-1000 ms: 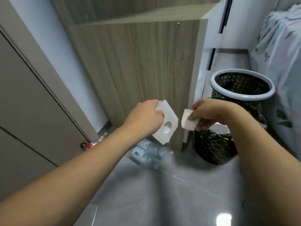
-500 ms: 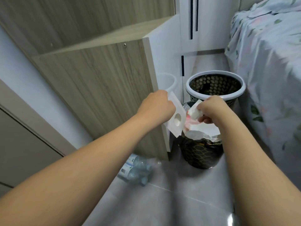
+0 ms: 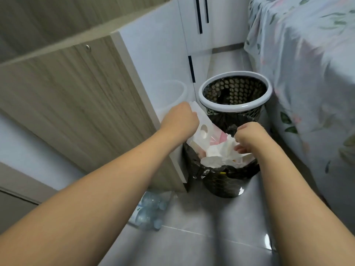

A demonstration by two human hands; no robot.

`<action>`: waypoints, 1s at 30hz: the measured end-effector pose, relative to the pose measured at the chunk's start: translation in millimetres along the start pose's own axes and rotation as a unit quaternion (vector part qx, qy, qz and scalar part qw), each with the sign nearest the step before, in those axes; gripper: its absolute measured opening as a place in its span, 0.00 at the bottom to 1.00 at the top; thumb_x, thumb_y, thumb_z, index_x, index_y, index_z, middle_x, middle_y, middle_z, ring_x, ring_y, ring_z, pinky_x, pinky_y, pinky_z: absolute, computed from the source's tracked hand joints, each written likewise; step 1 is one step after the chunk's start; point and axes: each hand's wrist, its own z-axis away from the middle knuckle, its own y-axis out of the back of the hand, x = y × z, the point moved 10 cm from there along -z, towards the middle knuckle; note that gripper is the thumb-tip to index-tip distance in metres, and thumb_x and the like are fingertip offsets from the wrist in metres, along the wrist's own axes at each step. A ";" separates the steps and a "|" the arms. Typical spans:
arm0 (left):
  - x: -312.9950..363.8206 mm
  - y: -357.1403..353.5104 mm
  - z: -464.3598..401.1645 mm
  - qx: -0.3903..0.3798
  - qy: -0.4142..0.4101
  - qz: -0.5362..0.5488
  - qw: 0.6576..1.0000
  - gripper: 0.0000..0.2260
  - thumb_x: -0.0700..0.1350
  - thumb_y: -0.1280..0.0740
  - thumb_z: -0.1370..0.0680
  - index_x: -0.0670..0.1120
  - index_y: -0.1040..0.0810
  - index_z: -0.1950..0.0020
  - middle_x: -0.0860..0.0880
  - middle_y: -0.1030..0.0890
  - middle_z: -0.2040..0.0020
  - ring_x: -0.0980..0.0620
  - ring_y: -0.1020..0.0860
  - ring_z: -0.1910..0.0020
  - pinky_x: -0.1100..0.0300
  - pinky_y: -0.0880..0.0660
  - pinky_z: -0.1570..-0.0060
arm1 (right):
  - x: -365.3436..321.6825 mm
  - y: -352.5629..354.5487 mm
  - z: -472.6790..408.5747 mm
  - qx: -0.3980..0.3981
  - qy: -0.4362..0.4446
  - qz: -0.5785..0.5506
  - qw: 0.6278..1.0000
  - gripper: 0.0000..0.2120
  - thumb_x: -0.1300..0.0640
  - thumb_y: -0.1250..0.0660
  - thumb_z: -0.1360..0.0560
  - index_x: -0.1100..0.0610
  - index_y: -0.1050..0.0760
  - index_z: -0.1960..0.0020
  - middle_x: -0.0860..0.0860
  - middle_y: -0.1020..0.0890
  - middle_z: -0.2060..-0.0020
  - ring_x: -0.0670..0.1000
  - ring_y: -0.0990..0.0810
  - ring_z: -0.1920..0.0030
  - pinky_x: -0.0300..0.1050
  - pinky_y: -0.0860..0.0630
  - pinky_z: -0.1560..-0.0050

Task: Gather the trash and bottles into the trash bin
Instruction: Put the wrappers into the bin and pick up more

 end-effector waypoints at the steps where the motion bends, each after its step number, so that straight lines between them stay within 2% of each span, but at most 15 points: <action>1: 2.3 -9.1 -5.8 -0.008 -0.003 -0.001 1.000 0.08 0.44 0.42 0.20 0.43 0.26 0.48 0.47 0.25 0.56 0.45 0.24 0.61 0.57 0.29 0.63 | 3.7 1.3 -3.8 0.003 0.003 -0.005 1.000 0.06 0.64 0.40 0.23 0.60 0.26 0.49 0.61 0.21 0.60 0.59 0.16 0.56 0.55 0.20 0.47; 5: 8.8 -62.6 -24.8 -0.061 -0.001 -0.005 0.998 0.07 0.44 0.39 0.22 0.44 0.24 0.50 0.48 0.24 0.57 0.45 0.23 0.59 0.57 0.29 0.64 | 15.7 8.7 -15.8 0.021 0.015 0.007 1.000 0.10 0.61 0.41 0.23 0.60 0.25 0.45 0.61 0.21 0.57 0.60 0.17 0.56 0.56 0.19 0.49; 7: 11.8 -97.3 -29.4 -0.112 -0.002 -0.004 0.994 0.05 0.44 0.36 0.22 0.44 0.23 0.52 0.45 0.22 0.53 0.44 0.23 0.53 0.57 0.30 0.61 | 16.3 14.8 -19.9 0.031 0.031 0.015 0.999 0.12 0.61 0.41 0.23 0.60 0.25 0.42 0.60 0.21 0.53 0.60 0.18 0.55 0.56 0.20 0.48; 9: 12.1 -131.5 -29.4 -0.163 -0.008 -0.025 0.986 0.08 0.45 0.34 0.22 0.42 0.21 0.47 0.43 0.21 0.47 0.44 0.24 0.48 0.56 0.28 0.55 | 16.4 16.6 -23.1 0.031 0.043 0.030 0.998 0.14 0.62 0.42 0.24 0.61 0.25 0.41 0.61 0.21 0.53 0.60 0.19 0.55 0.57 0.20 0.48; 12: 0.5 -165.5 -31.8 -0.179 -0.006 -0.075 0.981 0.12 0.48 0.32 0.24 0.43 0.19 0.44 0.42 0.20 0.44 0.43 0.24 0.44 0.52 0.25 0.45 | 17.6 13.4 -25.9 0.023 0.051 0.042 0.998 0.14 0.63 0.42 0.25 0.63 0.24 0.43 0.62 0.21 0.54 0.62 0.19 0.54 0.59 0.20 0.47; 15: -6.0 -178.1 -32.9 -0.188 -0.008 -0.084 0.979 0.10 0.48 0.31 0.25 0.44 0.21 0.48 0.42 0.20 0.45 0.42 0.23 0.45 0.50 0.24 0.46 | 17.9 10.0 -25.8 0.015 0.056 0.042 0.997 0.15 0.62 0.41 0.26 0.61 0.25 0.41 0.62 0.21 0.51 0.63 0.20 0.51 0.59 0.21 0.46; 17: -6.2 -173.2 -34.8 -0.178 -0.023 -0.092 0.979 0.14 0.49 0.30 0.26 0.44 0.22 0.45 0.43 0.21 0.44 0.42 0.24 0.43 0.52 0.25 0.47 | 14.0 9.7 -24.8 0.011 0.069 0.047 0.996 0.16 0.61 0.41 0.29 0.60 0.25 0.44 0.61 0.22 0.52 0.63 0.21 0.51 0.55 0.21 0.47; 19: -4.1 -155.3 -33.5 -0.145 -0.038 -0.090 0.985 0.19 0.50 0.30 0.26 0.44 0.24 0.38 0.44 0.22 0.41 0.43 0.24 0.42 0.53 0.26 0.48 | 7.1 10.1 -22.1 0.008 0.084 0.060 0.995 0.14 0.61 0.43 0.33 0.58 0.26 0.50 0.61 0.24 0.55 0.61 0.24 0.56 0.51 0.24 0.54; 20: -3.3 -144.3 -31.6 -0.125 -0.043 -0.082 0.988 0.19 0.49 0.31 0.25 0.44 0.25 0.37 0.45 0.22 0.41 0.43 0.24 0.42 0.52 0.26 0.48 | 3.5 10.4 -19.8 0.009 0.089 0.064 0.994 0.13 0.61 0.43 0.32 0.57 0.26 0.50 0.61 0.24 0.55 0.60 0.25 0.57 0.51 0.26 0.55; 23: -2.1 -109.8 -14.9 -0.069 -0.069 -0.053 0.994 0.17 0.48 0.35 0.22 0.44 0.26 0.35 0.44 0.24 0.40 0.43 0.25 0.41 0.50 0.26 0.44 | -6.2 6.3 -13.1 0.006 0.105 0.084 0.991 0.14 0.64 0.41 0.26 0.59 0.25 0.42 0.60 0.21 0.52 0.59 0.23 0.54 0.52 0.23 0.50; 25: -2.6 -90.8 6.7 -0.046 -0.102 -0.040 0.993 0.16 0.48 0.39 0.20 0.44 0.28 0.33 0.44 0.26 0.37 0.45 0.26 0.39 0.52 0.29 0.41 | -14.3 -1.8 -7.2 -0.005 0.122 0.105 0.987 0.12 0.64 0.41 0.25 0.59 0.26 0.43 0.57 0.22 0.54 0.57 0.22 0.54 0.51 0.22 0.48; 27: -8.3 -76.7 31.8 -0.040 -0.127 -0.037 0.990 0.17 0.48 0.40 0.19 0.45 0.29 0.31 0.45 0.27 0.36 0.47 0.27 0.38 0.53 0.30 0.39 | -25.3 -12.1 4.3 -0.020 0.141 0.134 0.981 0.11 0.64 0.41 0.25 0.60 0.25 0.45 0.57 0.22 0.55 0.56 0.22 0.55 0.50 0.21 0.52; 30: -29.5 -57.4 67.1 -0.042 -0.131 -0.039 0.990 0.15 0.48 0.41 0.19 0.46 0.28 0.33 0.46 0.25 0.38 0.47 0.26 0.40 0.52 0.28 0.41 | -43.4 -31.8 30.1 -0.043 0.166 0.191 0.966 0.16 0.61 0.41 0.24 0.61 0.27 0.37 0.58 0.21 0.50 0.57 0.20 0.51 0.53 0.21 0.47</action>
